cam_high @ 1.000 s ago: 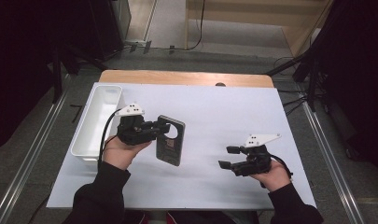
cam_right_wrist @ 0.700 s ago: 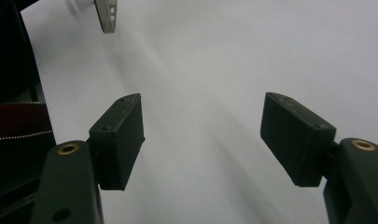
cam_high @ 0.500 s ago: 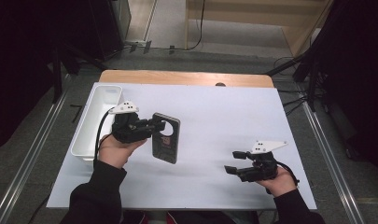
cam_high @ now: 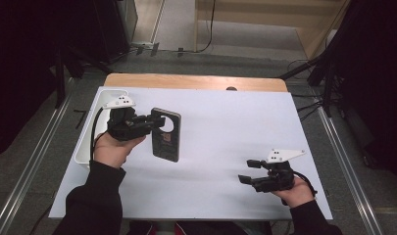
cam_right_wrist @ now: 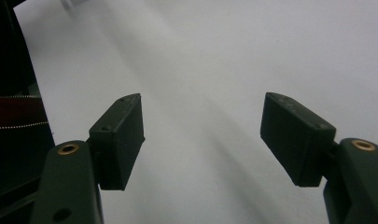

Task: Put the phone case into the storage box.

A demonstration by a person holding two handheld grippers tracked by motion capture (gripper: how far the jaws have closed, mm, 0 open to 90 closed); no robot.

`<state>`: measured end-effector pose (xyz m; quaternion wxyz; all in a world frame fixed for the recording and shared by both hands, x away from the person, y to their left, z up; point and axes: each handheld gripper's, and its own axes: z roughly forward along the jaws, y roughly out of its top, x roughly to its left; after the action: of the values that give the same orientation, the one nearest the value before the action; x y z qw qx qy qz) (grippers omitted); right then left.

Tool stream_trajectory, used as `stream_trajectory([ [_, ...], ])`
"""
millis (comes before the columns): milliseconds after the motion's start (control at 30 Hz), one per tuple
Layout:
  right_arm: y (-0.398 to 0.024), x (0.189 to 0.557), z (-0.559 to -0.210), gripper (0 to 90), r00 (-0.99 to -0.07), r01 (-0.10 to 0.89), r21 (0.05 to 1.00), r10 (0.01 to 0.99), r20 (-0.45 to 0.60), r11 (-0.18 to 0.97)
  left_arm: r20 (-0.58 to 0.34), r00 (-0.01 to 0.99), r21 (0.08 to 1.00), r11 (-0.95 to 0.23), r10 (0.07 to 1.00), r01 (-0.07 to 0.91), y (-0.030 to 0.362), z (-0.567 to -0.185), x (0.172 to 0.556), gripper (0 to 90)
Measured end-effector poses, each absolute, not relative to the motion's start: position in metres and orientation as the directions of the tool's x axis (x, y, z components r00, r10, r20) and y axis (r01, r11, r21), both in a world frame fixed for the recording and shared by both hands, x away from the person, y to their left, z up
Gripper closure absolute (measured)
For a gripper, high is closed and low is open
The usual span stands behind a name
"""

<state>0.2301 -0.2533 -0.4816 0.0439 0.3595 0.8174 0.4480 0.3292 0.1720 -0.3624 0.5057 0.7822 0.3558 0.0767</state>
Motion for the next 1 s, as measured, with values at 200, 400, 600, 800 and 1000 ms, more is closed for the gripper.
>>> stream_trajectory([
  [200, -0.253, 0.231, -0.483, 29.2, -0.74, 0.547, 0.761, 0.627, 0.245, 0.348, -0.238, 0.728, 0.85, -0.225, 0.643, 0.477, 0.176, -0.353, 0.333, 71.4],
  [400, -0.254, 0.23, -0.483, 29.2, -0.74, 0.546, 0.764, 0.626, 0.246, 0.345, -0.232, 0.716, 0.852, -0.218, 0.658, 0.476, 0.181, -0.348, 0.338, 71.4],
  [600, -0.253, 0.23, -0.483, 29.2, -0.74, 0.544, 0.763, 0.629, 0.239, 0.35, -0.228, 0.708, 0.856, -0.209, 0.668, 0.474, 0.186, -0.342, 0.344, 71.4],
  [800, -0.253, 0.23, -0.483, 29.2, -0.737, 0.543, 0.764, 0.635, 0.233, 0.349, -0.233, 0.696, 0.863, -0.186, 0.679, 0.47, 0.195, -0.337, 0.347, 71.4],
  [1000, -0.253, 0.23, -0.483, 29.2, -0.735, 0.546, 0.765, 0.633, 0.242, 0.342, -0.226, 0.681, 0.866, -0.177, 0.697, 0.468, 0.205, -0.332, 0.35, 71.4],
])
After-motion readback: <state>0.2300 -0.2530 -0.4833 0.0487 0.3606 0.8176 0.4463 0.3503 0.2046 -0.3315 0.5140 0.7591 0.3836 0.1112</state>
